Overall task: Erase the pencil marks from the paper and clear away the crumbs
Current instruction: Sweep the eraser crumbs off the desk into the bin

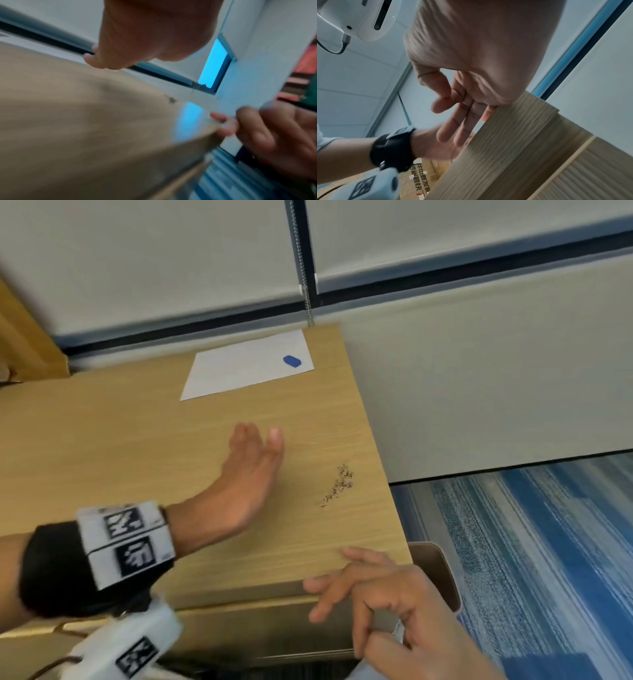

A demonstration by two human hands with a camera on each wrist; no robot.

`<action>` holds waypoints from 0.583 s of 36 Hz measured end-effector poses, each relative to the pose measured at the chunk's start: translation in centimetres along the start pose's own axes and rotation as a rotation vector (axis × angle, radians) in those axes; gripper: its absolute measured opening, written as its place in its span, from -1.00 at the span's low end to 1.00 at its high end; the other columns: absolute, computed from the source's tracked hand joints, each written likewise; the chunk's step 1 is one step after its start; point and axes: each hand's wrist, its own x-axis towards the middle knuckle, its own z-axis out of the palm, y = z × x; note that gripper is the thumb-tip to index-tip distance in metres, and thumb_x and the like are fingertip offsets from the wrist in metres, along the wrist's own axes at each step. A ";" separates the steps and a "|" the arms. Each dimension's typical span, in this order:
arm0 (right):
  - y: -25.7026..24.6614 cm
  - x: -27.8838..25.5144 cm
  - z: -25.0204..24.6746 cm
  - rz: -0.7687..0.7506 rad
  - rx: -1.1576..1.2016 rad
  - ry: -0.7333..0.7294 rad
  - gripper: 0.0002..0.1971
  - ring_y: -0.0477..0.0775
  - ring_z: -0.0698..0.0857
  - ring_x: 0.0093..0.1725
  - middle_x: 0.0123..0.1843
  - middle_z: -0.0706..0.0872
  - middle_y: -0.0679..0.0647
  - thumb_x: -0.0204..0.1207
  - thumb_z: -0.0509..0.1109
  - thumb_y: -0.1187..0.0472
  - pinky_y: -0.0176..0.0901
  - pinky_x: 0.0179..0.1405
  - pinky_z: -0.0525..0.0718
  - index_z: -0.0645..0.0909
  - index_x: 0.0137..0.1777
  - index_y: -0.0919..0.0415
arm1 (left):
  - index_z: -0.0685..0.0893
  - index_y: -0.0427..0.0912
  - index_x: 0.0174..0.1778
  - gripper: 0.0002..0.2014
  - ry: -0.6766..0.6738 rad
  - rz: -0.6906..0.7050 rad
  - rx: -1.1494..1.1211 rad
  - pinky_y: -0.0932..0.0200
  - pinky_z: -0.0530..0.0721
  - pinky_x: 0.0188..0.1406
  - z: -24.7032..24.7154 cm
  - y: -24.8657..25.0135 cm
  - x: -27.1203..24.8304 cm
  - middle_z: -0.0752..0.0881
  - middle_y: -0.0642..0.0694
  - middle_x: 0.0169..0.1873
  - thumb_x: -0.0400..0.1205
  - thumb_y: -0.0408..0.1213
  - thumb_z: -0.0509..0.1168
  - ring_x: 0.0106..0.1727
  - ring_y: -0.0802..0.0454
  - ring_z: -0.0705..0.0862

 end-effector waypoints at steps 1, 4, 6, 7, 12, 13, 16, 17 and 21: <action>0.0 0.0 0.0 0.003 0.008 -0.001 -0.88 -0.07 0.75 0.19 -0.09 0.85 -0.04 0.18 0.29 0.37 -0.06 0.51 0.31 0.60 -0.49 0.20 | -0.19 -0.27 0.70 0.20 -0.003 -0.050 0.073 -0.08 -0.21 0.68 0.1 -1.3 0.1 -0.25 -0.11 0.69 0.33 0.62 -0.42 0.69 0.00 -0.30; -0.2 0.1 -0.2 -0.005 0.022 -0.002 -0.86 -0.05 0.77 0.15 -0.10 0.86 -0.03 0.17 0.30 0.41 -0.02 0.49 0.35 0.59 -0.50 0.20 | -0.41 -0.23 0.64 0.09 -0.098 -0.101 0.299 -0.06 -0.34 0.64 1.5 -3.1 -1.1 -0.47 -0.14 0.63 0.33 0.51 -0.64 0.63 0.03 -0.46; -0.5 0.0 -0.4 -0.006 0.040 0.009 -0.87 -0.01 0.78 0.12 -0.12 0.86 -0.01 0.18 0.29 0.42 0.00 0.45 0.43 0.58 -0.52 0.25 | -0.54 -0.12 0.57 0.03 -0.165 -0.056 0.376 -0.04 -0.46 0.59 3.0 -2.8 -1.9 -0.58 -0.05 0.55 0.27 0.49 -0.74 0.56 0.05 -0.57; -0.7 -0.1 -0.6 0.002 0.065 0.013 -0.87 0.03 0.79 0.10 -0.13 0.86 0.00 0.18 0.28 0.42 0.04 0.40 0.49 0.58 -0.53 0.27 | -0.56 -0.11 0.55 0.02 -0.181 -0.027 0.380 -0.05 -0.50 0.56 3.5 -2.0 -2.3 -0.59 -0.05 0.54 0.24 0.47 -0.77 0.55 0.05 -0.59; -2.3 -1.0 -2.7 0.048 0.294 0.018 -0.85 0.33 0.81 -0.03 -0.16 0.83 0.24 0.15 0.20 0.54 0.33 0.05 0.71 0.56 -0.52 0.40 | -0.49 -0.14 0.61 -0.04 -0.287 0.068 0.247 -0.07 -0.49 0.58 5.7 1.9 -0.9 -0.53 -0.03 0.60 0.35 0.39 -0.64 0.56 0.10 -0.58; -2.5 -1.1 -3.3 0.021 0.307 0.003 -0.81 0.37 0.80 -0.05 -0.15 0.82 0.27 0.15 0.19 0.60 0.34 0.04 0.70 0.57 -0.49 0.39 | -0.47 -0.11 0.61 -0.04 -0.309 0.090 0.225 -0.04 -0.49 0.58 6.2 2.6 -0.6 -0.52 0.01 0.60 0.38 0.45 -0.66 0.56 0.13 -0.57; -2.2 -1.3 -6.2 -0.017 0.265 -0.083 -0.80 0.40 0.79 -0.12 -0.11 0.80 0.31 0.22 0.25 0.57 0.16 -0.04 0.75 0.64 -0.32 0.32 | -0.38 -0.06 0.66 0.05 -0.351 0.080 0.107 0.06 -0.44 0.60 6.7 4.0 0.7 -0.42 0.13 0.61 0.33 0.55 -0.61 0.61 0.19 -0.47; -1.9 -1.7 -7.4 0.007 0.217 -0.108 -0.82 0.38 0.80 -0.15 -0.12 0.80 0.30 0.27 0.31 0.54 0.09 -0.09 0.75 0.66 -0.27 0.29 | -0.32 -0.07 0.69 0.08 -0.336 0.047 0.049 0.07 -0.39 0.61 6.2 4.4 0.9 -0.37 0.11 0.65 0.32 0.55 -0.56 0.64 0.18 -0.39; 1.7 -4.2 -12.5 0.272 0.015 0.232 -0.73 0.36 0.74 -0.46 -0.29 0.78 0.30 0.31 0.26 0.55 -0.04 -0.42 0.71 0.73 -0.34 0.26 | -0.44 0.01 0.64 0.10 -0.374 0.044 0.018 0.18 -0.26 0.63 1.9 4.0 0.0 -0.44 0.28 0.58 0.32 0.62 -0.27 0.60 0.35 -0.37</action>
